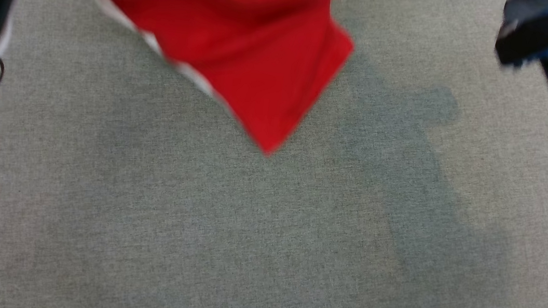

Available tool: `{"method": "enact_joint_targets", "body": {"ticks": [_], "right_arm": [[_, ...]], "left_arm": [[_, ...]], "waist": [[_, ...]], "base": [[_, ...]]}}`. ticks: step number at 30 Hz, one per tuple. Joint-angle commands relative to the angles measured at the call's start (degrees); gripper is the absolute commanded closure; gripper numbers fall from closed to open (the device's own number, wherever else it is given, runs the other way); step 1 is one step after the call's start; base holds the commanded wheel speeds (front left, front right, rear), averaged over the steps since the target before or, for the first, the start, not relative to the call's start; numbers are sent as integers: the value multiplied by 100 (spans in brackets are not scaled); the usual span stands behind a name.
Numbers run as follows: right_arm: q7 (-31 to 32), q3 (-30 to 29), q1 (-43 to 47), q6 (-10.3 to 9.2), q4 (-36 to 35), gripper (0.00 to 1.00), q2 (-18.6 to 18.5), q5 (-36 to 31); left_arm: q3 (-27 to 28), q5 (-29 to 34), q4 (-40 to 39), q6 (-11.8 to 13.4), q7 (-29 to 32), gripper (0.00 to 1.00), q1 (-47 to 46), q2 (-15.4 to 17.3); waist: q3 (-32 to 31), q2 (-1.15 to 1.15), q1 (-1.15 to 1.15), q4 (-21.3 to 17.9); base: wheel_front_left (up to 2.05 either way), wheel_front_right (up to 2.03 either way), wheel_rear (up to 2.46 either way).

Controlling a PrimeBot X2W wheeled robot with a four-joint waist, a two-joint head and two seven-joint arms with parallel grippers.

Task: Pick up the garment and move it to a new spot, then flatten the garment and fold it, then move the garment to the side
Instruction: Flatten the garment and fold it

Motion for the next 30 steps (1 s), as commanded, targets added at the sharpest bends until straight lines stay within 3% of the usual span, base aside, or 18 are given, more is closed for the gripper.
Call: {"method": "enact_joint_targets", "body": {"ticks": [1,4,9,17,24,27,30], "right_arm": [[-182,-26,-292,-3,208,100,28,-89],[-742,-84,-1048,-7,865,100,135,-285],[-1156,101,-1437,-7,1648,100,175,-479],[-355,1202,-81,-6,2338,100,17,4],[255,1921,1340,-5,2045,100,-394,1020],[711,2224,1900,-5,1595,100,-762,1460],[1287,2382,2480,-5,905,100,-1273,1886]], "left_arm": [[72,50,144,25,-179,100,-268,-52],[74,307,653,-16,-592,100,-863,-157],[-59,389,1279,-211,-1130,100,-1080,-354],[-652,3,2017,-496,-1131,100,282,-395],[-1203,-948,2004,-543,-134,100,2204,-242],[-1287,-1267,1606,-500,169,100,3029,-107],[-1343,-1555,901,-285,520,100,3840,110]], "waist": [[30,0,-2,8],[39,0,-2,5],[-50,0,-2,37],[-295,0,-2,56],[-786,0,-2,68],[-1080,0,-2,114],[-1328,0,-2,171]], "base": [[0,0,0],[0,0,0],[0,0,0],[0,0,0],[0,0,0],[0,0,0],[0,0,0]]}}
